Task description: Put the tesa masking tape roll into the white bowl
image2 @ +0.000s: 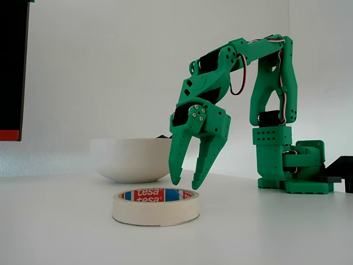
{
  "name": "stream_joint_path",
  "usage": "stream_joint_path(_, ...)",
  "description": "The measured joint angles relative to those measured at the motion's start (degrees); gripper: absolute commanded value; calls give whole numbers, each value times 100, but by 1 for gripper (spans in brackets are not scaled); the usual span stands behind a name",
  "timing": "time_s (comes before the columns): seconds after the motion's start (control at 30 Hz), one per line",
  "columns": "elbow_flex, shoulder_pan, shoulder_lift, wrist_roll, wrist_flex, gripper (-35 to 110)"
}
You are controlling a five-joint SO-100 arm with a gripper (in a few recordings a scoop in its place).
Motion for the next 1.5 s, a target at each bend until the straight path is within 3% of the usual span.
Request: stream_joint_path(1.5, -598, -158, -316, 141, 413, 16)
